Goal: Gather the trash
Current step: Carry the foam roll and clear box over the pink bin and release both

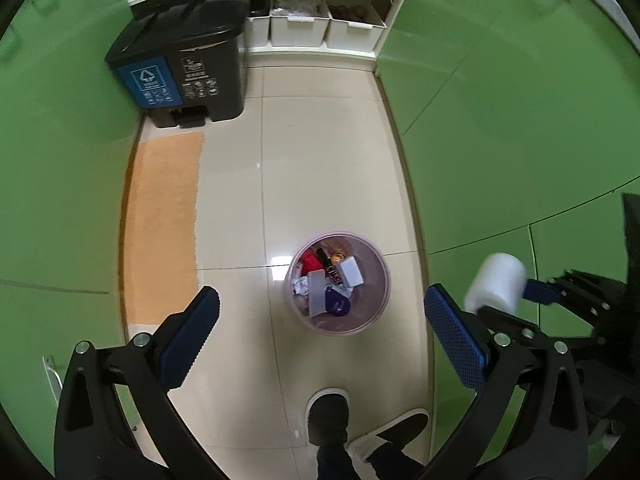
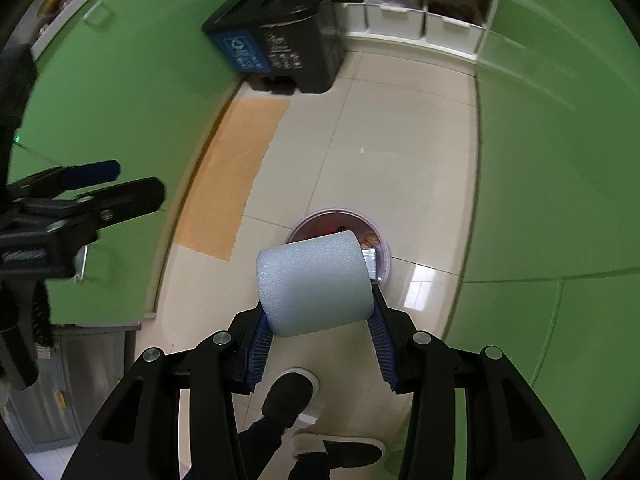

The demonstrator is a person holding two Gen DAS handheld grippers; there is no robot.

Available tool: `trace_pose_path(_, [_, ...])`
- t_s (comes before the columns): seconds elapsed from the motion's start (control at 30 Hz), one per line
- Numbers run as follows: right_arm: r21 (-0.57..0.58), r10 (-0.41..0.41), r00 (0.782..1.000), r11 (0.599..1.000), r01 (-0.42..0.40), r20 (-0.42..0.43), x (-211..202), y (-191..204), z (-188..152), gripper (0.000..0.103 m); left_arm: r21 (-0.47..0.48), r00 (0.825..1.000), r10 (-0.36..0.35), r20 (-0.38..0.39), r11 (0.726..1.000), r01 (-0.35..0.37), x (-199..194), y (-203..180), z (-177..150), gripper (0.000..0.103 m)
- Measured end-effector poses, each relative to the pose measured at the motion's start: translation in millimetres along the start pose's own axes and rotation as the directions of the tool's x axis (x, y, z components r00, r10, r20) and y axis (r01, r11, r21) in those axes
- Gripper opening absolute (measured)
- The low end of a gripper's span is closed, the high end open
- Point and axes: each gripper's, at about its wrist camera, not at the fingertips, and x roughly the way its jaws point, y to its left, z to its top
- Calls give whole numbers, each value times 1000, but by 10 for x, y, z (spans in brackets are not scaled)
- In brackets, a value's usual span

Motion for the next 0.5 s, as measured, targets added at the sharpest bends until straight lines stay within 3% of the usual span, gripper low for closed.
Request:
trace_pose_path(0.47, [-52,-35,997,998,31,-72,951,173,154,46,-71,1000,25,-9,997,-25,309,596,-234,100])
trace_pose_path(0.5, [-49,-37,997,998,33,-72,965,163,146,55,-73,1000,24,-10,997,-25,330,604,-241,100])
